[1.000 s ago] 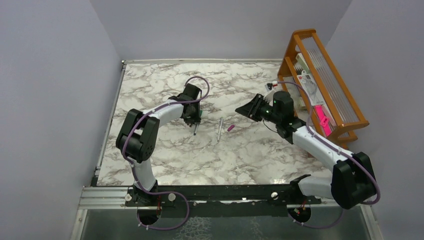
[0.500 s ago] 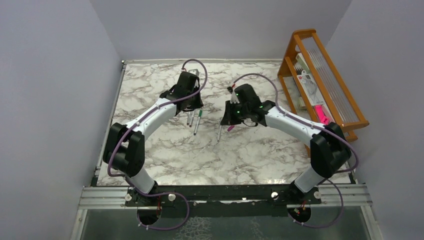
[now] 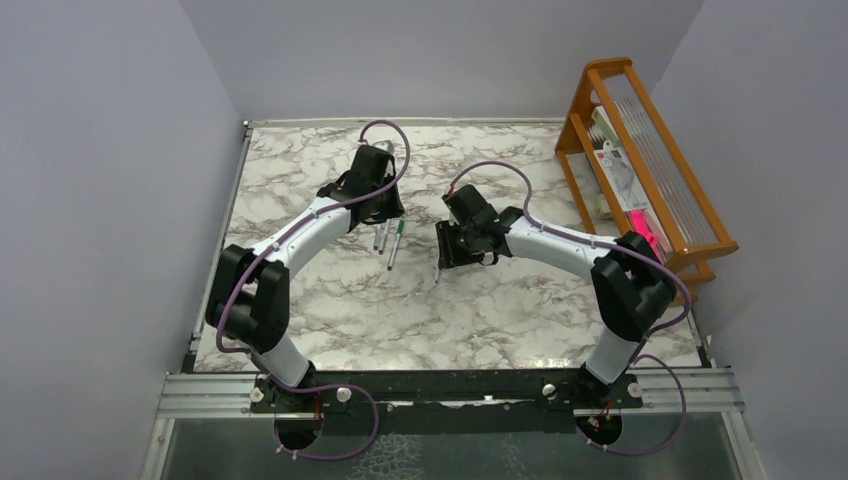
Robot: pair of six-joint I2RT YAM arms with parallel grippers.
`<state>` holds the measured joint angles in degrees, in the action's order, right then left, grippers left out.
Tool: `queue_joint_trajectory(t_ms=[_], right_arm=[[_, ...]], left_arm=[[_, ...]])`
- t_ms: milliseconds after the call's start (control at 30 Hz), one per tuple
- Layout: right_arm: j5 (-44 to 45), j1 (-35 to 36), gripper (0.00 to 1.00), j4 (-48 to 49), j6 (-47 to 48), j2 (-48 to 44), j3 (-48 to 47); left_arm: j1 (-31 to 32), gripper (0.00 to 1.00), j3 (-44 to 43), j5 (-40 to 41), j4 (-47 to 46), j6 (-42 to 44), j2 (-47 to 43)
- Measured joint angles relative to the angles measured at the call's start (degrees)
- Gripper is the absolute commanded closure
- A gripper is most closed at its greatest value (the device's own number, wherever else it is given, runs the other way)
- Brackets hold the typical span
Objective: Insert the pens into the pen caps
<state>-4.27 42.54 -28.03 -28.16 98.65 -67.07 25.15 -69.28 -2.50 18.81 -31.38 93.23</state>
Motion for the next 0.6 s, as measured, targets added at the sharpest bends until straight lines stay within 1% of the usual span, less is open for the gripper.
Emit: queue_joint_trajectory(t_ms=[167,233,600], right_arm=[[2.32,0.48,0.55,-2.01,-0.04,4.24,-2.43],[2.8,0.59,0.54,-2.56,-0.04,5.84,-3.74],[4.13,1.03,0.53,-4.31,-0.07,11.52,-9.31]], left_arm=[[-1.27,0.79,0.98,0.26,-0.11,-1.25,-0.13],[-1.88,0.75,1.49,0.33,-0.09,-1.66,-0.46],[-3.72,0.64,1.97,0.46,-0.11,-2.71,-1.53]])
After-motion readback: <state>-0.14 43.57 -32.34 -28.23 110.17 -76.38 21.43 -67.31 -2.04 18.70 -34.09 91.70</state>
